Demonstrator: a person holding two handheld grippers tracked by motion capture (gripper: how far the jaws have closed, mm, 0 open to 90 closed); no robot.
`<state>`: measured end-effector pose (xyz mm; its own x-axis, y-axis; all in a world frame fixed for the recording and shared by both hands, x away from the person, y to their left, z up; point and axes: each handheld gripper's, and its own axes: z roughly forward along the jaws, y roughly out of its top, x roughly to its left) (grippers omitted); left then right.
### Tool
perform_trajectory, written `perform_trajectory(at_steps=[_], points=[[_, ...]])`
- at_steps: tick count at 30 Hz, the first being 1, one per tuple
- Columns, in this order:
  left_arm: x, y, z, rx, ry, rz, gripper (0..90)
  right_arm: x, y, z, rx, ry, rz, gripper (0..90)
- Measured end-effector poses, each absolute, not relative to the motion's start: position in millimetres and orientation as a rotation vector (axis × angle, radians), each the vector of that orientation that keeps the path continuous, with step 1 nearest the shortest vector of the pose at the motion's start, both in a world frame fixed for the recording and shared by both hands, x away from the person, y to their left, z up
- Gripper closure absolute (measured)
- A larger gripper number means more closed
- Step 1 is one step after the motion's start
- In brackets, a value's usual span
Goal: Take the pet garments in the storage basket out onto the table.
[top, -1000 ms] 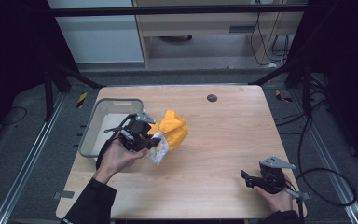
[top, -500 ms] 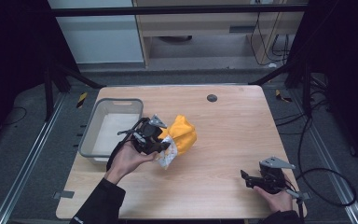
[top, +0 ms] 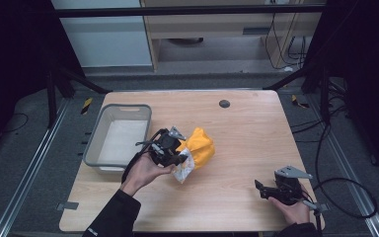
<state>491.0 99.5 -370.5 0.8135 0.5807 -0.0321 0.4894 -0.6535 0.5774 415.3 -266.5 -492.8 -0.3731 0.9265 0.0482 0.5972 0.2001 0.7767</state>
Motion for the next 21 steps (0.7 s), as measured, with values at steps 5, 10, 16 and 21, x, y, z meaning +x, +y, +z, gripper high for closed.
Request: perform_trajectory(at_steps=[5,10,16,21], points=[[491.8,91.7,-376.8,2.43,0.769,0.191,81.9,415.0,-266.4,-492.6,1.423,2.048,1.022,16.5],[493.3,86.0,-382.1,2.441,0.771,0.188,81.9,415.3,-266.8,-492.9,1.42,2.048,1.021,16.5],[494.0,80.5,-390.6,2.455,0.765,0.174,81.8,415.1,-266.6,-492.7,1.423,2.048,1.022,16.5],[494.8,75.7,-398.3,2.471,0.761,0.167,81.6,415.4,-266.7,-493.2,1.418,2.05,1.018,16.5]])
